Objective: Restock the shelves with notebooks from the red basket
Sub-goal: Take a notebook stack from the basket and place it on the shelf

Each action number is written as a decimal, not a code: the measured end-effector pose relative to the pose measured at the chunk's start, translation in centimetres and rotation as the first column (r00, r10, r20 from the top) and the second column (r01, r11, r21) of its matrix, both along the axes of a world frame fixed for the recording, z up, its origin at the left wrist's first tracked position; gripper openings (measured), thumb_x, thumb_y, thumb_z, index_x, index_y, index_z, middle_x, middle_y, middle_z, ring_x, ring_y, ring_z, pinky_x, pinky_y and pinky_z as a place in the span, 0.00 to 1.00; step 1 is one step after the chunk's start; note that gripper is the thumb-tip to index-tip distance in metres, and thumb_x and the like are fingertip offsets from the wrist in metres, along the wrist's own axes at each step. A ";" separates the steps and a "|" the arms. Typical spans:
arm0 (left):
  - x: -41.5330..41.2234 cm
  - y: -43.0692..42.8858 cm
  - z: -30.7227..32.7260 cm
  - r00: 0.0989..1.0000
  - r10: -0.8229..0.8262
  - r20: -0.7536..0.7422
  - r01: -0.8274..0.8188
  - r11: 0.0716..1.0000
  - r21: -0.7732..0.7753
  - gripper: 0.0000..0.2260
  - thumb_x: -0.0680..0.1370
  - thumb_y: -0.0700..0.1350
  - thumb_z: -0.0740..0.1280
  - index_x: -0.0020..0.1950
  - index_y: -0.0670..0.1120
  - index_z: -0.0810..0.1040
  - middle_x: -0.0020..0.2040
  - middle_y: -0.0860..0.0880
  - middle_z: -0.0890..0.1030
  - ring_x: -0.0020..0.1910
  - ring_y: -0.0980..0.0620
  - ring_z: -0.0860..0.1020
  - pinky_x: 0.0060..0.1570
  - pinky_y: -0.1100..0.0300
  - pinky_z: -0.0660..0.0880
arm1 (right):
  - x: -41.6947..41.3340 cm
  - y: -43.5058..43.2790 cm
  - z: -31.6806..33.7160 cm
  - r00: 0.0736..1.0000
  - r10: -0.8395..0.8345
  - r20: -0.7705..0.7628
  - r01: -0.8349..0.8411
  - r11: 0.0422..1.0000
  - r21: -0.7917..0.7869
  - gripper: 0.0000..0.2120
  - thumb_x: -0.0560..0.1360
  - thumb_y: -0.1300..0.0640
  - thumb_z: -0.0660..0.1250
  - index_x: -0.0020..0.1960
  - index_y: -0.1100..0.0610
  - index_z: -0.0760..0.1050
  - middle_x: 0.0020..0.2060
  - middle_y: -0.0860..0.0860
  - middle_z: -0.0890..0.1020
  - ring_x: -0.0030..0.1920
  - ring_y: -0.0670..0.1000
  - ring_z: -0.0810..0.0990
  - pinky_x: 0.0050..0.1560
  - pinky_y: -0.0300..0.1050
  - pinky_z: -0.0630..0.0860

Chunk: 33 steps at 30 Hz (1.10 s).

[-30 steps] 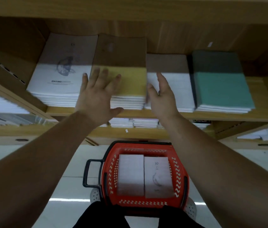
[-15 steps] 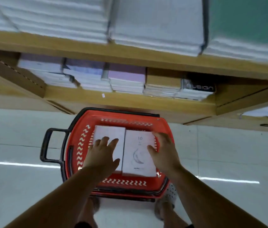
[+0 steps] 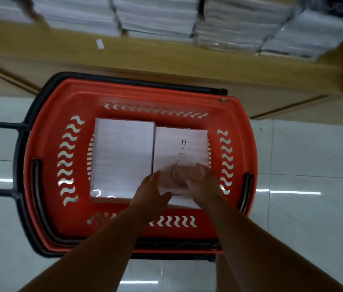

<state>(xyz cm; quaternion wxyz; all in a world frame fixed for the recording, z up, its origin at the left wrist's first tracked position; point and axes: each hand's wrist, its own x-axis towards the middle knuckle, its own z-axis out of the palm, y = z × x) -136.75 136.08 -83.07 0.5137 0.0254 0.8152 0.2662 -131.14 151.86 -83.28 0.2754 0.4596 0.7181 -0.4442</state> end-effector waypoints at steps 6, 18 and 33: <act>1.4 1.2 -1.3 0.955 0.297 0.008 -0.297 0.955 0.007 0.27 0.79 0.39 0.70 0.76 0.50 0.67 0.65 0.51 0.71 0.49 0.57 0.75 0.45 0.62 0.79 | 0.3 -0.3 -2.8 0.997 -0.015 0.080 0.007 0.995 0.099 0.34 0.77 0.53 0.66 0.80 0.46 0.57 0.79 0.54 0.63 0.75 0.58 0.67 0.70 0.58 0.73; 1.2 2.9 -4.1 0.882 0.468 -0.056 -0.471 0.872 -0.134 0.25 0.72 0.48 0.67 0.69 0.57 0.71 0.57 0.46 0.78 0.49 0.44 0.82 0.48 0.46 0.83 | 2.0 0.0 -4.7 0.999 -0.019 0.046 0.014 0.995 0.094 0.37 0.79 0.56 0.67 0.82 0.51 0.53 0.78 0.56 0.62 0.76 0.59 0.64 0.73 0.58 0.68; -0.2 2.8 1.7 0.924 0.374 -0.075 -0.357 0.918 0.174 0.33 0.80 0.38 0.66 0.80 0.59 0.58 0.67 0.54 0.75 0.62 0.55 0.73 0.53 0.66 0.76 | 2.6 0.1 -2.8 0.986 -0.145 -0.081 0.149 0.988 0.043 0.30 0.76 0.43 0.67 0.75 0.49 0.66 0.66 0.50 0.77 0.64 0.53 0.78 0.62 0.49 0.75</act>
